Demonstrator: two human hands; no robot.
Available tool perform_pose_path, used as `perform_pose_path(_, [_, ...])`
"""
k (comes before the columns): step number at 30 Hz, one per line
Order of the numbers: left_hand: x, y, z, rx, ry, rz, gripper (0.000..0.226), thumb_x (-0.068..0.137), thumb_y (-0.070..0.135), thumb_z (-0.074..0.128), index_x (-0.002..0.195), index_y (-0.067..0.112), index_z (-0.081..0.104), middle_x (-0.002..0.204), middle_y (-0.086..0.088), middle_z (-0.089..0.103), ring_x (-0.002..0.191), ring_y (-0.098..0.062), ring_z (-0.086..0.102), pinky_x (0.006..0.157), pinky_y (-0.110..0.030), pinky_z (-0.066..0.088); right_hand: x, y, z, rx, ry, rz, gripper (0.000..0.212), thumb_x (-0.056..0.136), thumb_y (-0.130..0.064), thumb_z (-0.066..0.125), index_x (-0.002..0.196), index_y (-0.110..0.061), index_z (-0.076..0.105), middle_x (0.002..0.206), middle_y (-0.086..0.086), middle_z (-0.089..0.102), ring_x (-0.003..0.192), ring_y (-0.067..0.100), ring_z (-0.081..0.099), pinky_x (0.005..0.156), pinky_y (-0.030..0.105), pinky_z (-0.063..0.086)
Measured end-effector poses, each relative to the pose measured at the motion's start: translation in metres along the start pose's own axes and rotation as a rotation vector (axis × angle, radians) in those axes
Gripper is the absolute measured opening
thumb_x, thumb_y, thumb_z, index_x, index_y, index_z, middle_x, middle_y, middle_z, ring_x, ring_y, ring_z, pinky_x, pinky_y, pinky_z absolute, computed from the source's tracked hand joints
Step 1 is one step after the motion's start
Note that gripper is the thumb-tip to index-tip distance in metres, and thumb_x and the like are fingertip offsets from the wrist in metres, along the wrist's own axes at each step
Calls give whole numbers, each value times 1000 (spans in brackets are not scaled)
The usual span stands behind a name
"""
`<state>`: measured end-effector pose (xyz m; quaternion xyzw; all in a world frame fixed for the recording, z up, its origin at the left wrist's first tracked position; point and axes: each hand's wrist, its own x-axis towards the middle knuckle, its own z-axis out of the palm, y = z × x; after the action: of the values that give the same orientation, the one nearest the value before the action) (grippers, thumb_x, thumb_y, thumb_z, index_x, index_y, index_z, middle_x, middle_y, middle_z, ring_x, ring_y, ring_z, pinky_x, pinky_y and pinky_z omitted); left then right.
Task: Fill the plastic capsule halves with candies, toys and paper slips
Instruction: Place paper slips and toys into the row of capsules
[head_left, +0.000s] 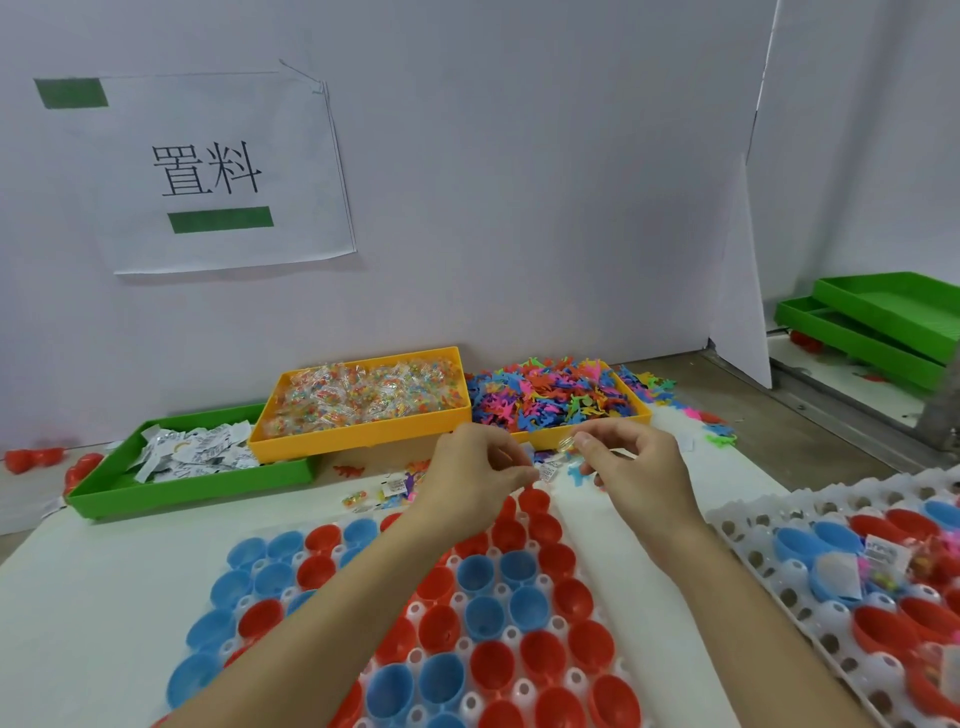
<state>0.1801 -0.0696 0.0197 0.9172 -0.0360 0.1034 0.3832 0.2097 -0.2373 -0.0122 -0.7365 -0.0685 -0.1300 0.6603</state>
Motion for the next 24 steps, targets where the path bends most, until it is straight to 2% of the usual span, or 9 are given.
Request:
perform_pose_path(5, [6, 2, 10, 57, -24, 29, 6, 84, 20, 78, 86, 15, 79, 75, 8, 66, 66, 3, 58, 54, -4, 42, 0, 2, 0, -19, -36, -22, 19, 92, -9, 69, 84, -26, 73, 74, -11, 71, 62, 1, 64, 53, 10, 46])
perform_pose_path(8, [8, -1, 12, 64, -22, 17, 9, 80, 19, 81, 87, 13, 79, 72, 8, 62, 59, 10, 52, 52, -2, 40, 0, 2, 0, -52, -49, -55, 21, 88, -6, 73, 84, -26, 72, 77, -5, 71, 67, 7, 67, 59, 14, 50])
perform_pose_path(10, [8, -3, 12, 59, -19, 19, 10, 79, 20, 82, 87, 13, 79, 73, 8, 63, 60, 9, 52, 52, -2, 40, 0, 3, 1, -110, -60, -78, 23, 88, -6, 73, 80, -28, 70, 79, -5, 71, 71, 13, 68, 62, 17, 52])
perform_pose_path(15, [7, -5, 6, 99, -42, 47, 16, 81, 25, 80, 94, 16, 79, 85, 5, 72, 73, -2, 61, 61, -8, 47, -1, 3, 0, -165, -79, -93, 24, 90, -5, 71, 79, -27, 70, 78, -6, 71, 66, 9, 66, 61, 16, 52])
perform_pose_path(18, [5, -6, 0, 106, -15, 61, 14, 88, 17, 71, 101, 19, 76, 89, 10, 68, 83, -3, 61, 66, -7, 47, -2, 1, 0, -129, -85, -89, 20, 90, -5, 70, 82, -23, 73, 77, -7, 71, 64, 6, 66, 58, 14, 50])
perform_pose_path(20, [3, -3, -2, 14, 20, 49, 19, 92, 14, 60, 100, 21, 76, 88, 14, 69, 83, 1, 62, 67, -4, 46, -3, -1, 1, -75, -102, -83, 18, 89, -4, 71, 84, -20, 74, 75, -6, 72, 65, 7, 67, 58, 13, 50])
perform_pose_path(22, [1, 1, -3, -159, 17, -4, 21, 96, 19, 56, 94, 21, 76, 83, 10, 73, 80, -2, 66, 69, -11, 49, -4, -4, 1, -24, -139, -82, 17, 89, -3, 71, 86, -18, 76, 76, -6, 73, 67, 9, 68, 59, 15, 51])
perform_pose_path(24, [-2, 3, -3, -329, -59, -48, 20, 98, 25, 58, 94, 20, 76, 82, 4, 76, 79, -7, 70, 71, -18, 52, -5, -6, 1, 24, -179, -91, 17, 89, -2, 70, 87, -18, 76, 79, -4, 75, 70, 12, 70, 62, 18, 53])
